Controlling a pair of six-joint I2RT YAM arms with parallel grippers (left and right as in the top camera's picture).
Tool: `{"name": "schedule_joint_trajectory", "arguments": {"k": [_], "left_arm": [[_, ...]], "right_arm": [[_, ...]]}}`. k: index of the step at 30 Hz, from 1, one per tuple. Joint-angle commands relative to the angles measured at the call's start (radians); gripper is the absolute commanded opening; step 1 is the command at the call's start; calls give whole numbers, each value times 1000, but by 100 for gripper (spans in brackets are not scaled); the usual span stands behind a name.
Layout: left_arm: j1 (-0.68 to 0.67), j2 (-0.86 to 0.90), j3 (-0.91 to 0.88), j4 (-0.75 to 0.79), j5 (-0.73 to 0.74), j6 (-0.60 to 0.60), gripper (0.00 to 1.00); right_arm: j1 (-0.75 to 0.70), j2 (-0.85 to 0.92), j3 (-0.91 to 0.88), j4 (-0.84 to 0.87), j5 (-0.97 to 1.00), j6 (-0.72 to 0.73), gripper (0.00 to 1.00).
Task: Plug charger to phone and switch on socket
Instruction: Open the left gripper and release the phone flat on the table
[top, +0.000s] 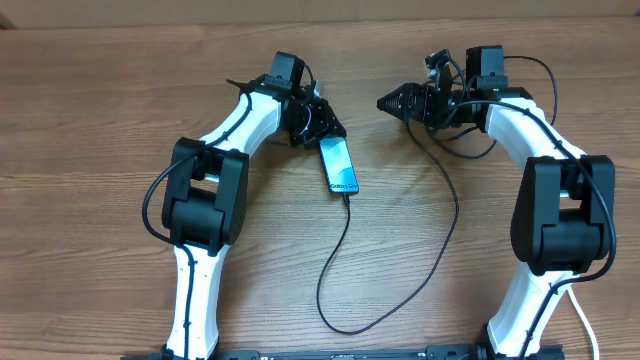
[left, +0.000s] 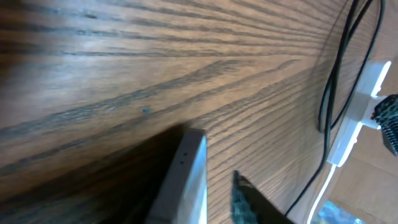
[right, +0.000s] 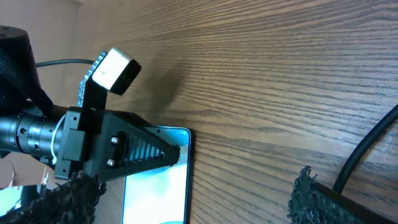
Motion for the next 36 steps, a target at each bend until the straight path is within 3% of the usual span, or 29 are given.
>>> {"name": "schedule_joint_trajectory", "arguments": {"k": [1,11,17,27,36], "left_arm": [[-1,26,-2,-14,-64,7,48],[6,26,-2,-31,-66,-1,100],[19,25,-2,-51,-77,-8,100],[44,25,-1,-182,-212,-6,100],[45,25,0,-187,-224,-43,100]], "right_arm": [[-2,-6,5,3,3,-8,100],[-2,-6,5,4,3,-8,100],[-2,-6,5,4,4,-8,100],[-2,-6,5,4,3,-8,100],[-2,-6,5,4,3,-8,100]]}}
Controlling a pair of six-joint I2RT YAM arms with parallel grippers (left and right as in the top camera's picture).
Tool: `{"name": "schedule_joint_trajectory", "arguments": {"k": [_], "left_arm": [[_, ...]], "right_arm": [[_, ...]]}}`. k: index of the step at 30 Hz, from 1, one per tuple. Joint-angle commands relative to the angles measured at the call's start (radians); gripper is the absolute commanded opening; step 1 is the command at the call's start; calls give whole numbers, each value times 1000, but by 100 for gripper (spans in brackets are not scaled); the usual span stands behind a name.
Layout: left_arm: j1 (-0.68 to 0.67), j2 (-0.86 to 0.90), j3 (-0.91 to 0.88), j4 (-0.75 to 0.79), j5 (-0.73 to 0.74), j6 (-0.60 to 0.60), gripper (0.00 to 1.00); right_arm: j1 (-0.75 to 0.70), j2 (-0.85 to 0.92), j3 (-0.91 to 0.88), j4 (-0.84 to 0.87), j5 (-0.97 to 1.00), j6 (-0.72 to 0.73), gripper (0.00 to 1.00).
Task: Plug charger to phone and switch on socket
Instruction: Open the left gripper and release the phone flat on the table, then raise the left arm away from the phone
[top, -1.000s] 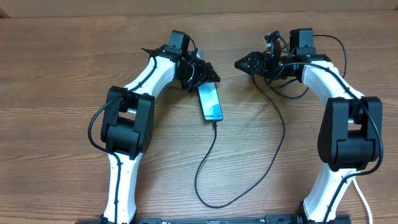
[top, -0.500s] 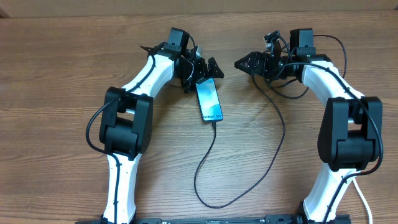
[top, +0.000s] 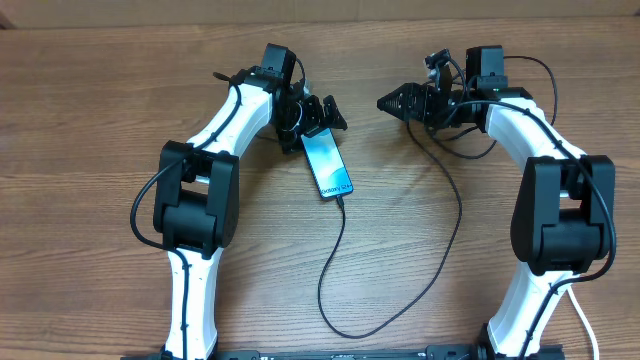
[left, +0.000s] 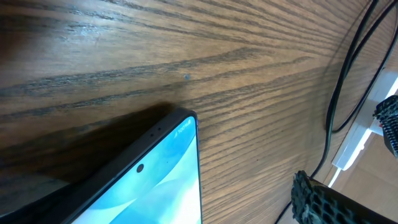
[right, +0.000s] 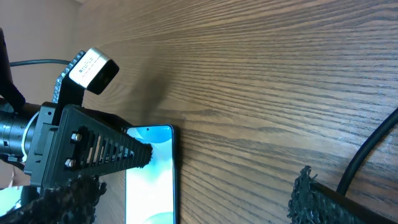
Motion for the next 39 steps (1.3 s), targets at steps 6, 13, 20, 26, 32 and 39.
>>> {"name": "schedule_joint_trajectory", "arguments": {"k": [6,13,20,26,32,39], "left_arm": [[15,62,-34,2,-155,-152,100],[12,62,-31,21,-150,-195,100],[10,62,-31,79,-67,-205,100],[19,61,-20,60,-88,-150,100],[61,10,77,-161,-340,-117,100],[38,-135,271,-426,-618,-2,100]], "right_arm": [[-2,-6,5,5,2,-8,100],[-2,-6,5,5,3,-8,100],[-2,-6,5,5,3,-8,100],[-2,-6,5,-3,3,-8,100],[-2,-6,5,-10,3,-9,100],[-2,-6,5,2,3,-8,100]]}}
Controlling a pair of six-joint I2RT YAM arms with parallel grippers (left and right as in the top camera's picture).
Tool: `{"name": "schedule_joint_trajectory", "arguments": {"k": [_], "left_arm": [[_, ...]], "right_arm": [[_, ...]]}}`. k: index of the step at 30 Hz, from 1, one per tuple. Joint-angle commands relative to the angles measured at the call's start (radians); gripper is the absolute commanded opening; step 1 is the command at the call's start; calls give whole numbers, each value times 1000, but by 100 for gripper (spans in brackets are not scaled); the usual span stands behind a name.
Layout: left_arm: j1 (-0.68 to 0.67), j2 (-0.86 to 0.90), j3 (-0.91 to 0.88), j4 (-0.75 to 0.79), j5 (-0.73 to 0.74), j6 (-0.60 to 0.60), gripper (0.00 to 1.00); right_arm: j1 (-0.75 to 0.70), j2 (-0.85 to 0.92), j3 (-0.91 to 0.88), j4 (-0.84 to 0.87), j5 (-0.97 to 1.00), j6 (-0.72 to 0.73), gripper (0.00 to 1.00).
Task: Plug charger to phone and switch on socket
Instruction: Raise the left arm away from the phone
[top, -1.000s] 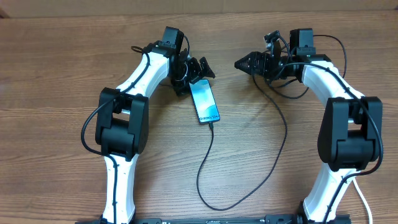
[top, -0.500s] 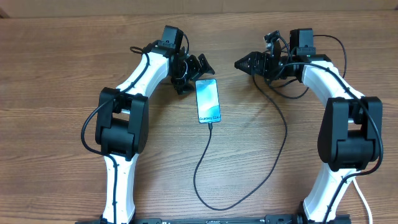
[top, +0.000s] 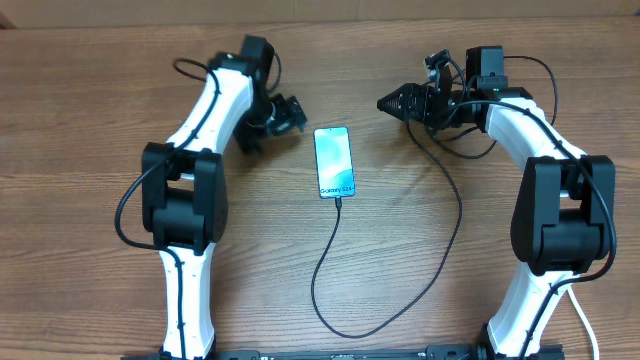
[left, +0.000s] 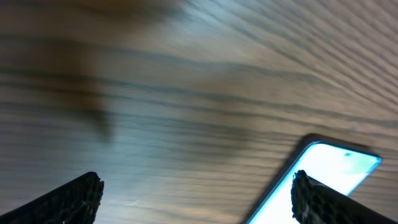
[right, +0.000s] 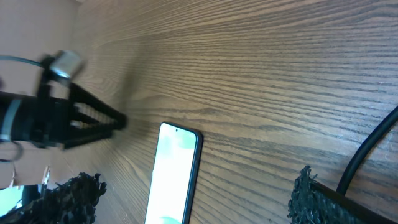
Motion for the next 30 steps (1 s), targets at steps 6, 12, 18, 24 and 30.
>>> {"name": "schedule_joint_trajectory", "arguments": {"k": [6,12,18,24,30], "left_arm": [[-90,-304,183,-162,-251,82,100],[-139,-429,183,-197,-251,82,100],[-144,-435,182,-196,-251,82,100],[-143,-435,182,-196,-251,82,100],[-143,-434,182,-196,-251,82,100]], "right_arm": [[-2,-6,5,6,3,-8,100],[-2,-6,5,6,3,-8,100],[-2,-6,5,6,3,-8,100],[-2,-6,5,3,3,-8,100],[-14,-14,37,-23,-40,-8,100]]}}
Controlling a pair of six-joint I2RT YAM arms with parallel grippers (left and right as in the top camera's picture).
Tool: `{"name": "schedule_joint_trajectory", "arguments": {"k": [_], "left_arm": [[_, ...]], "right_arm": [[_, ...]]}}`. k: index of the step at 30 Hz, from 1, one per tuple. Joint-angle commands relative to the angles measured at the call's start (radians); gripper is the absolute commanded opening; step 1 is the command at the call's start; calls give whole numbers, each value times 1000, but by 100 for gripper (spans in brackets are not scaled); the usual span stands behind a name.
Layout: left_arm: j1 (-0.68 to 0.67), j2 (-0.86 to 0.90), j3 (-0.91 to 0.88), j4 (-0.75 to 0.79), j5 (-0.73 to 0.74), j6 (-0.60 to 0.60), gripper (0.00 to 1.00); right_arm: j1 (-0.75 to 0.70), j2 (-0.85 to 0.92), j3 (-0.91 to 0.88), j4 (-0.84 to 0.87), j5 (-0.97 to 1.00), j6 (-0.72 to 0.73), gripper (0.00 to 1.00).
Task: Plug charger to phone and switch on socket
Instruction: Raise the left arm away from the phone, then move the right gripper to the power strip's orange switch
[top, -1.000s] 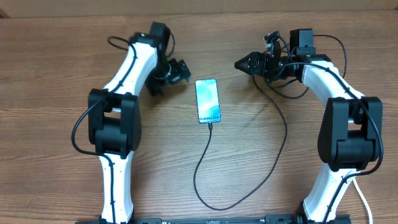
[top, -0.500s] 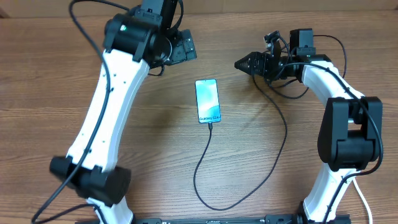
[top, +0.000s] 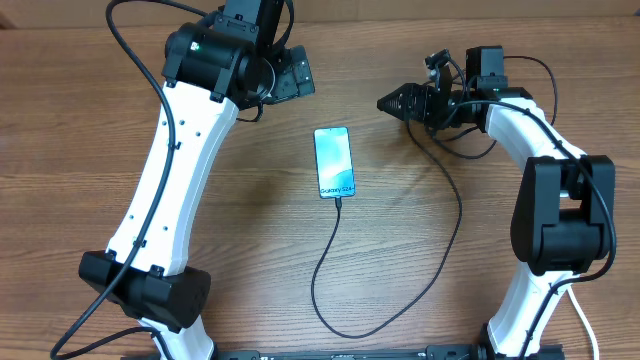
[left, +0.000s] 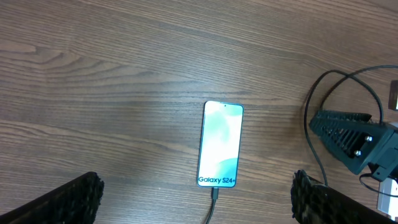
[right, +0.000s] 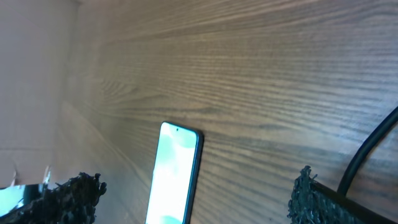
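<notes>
The phone (top: 334, 162) lies flat on the wooden table, screen lit and facing up. The black charger cable (top: 335, 250) is plugged into its lower end, loops toward the front edge and runs back up to the right arm. My left gripper (top: 287, 76) is open and held high above the table, left of the phone; its view looks straight down on the phone (left: 221, 144) and cable plug (left: 214, 198). My right gripper (top: 393, 102) is open and low, pointing left, up and to the right of the phone (right: 174, 177). The socket is mostly hidden; a white bit (left: 388, 202) shows.
Black cables (top: 470, 150) curl under the right arm near the table's back right. The left arm's own cable (top: 130, 40) arcs over the back left corner. Bare wood (top: 90, 180) surrounds the phone.
My left gripper has gone from low beside the phone's left to high above the table, still open. The phone, the cable and the right arm have not moved.
My left gripper was at the top end of the slanted phone. Then the phone sat further left, the open gripper still at its top. Later the phone lay straight, the gripper away to its left. Now that gripper is raised. The right arm stayed put.
</notes>
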Motion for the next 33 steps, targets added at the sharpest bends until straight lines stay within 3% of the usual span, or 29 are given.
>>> {"name": "schedule_joint_trajectory", "arguments": {"k": [1,14,28,33], "left_arm": [[5,6,0,1,-20,19,100],[5,6,0,1,-20,19,100],[5,6,0,1,-20,19,100],[5,6,0,1,-20,19,100]], "right_arm": [[-18,-21,53,-36,-47,-7,100],[-173,-212,328,-479,56,-38,100],[-622,-231,346,-554,76,-38,100],[-695,-229,273,-539,126,-66,100]]}}
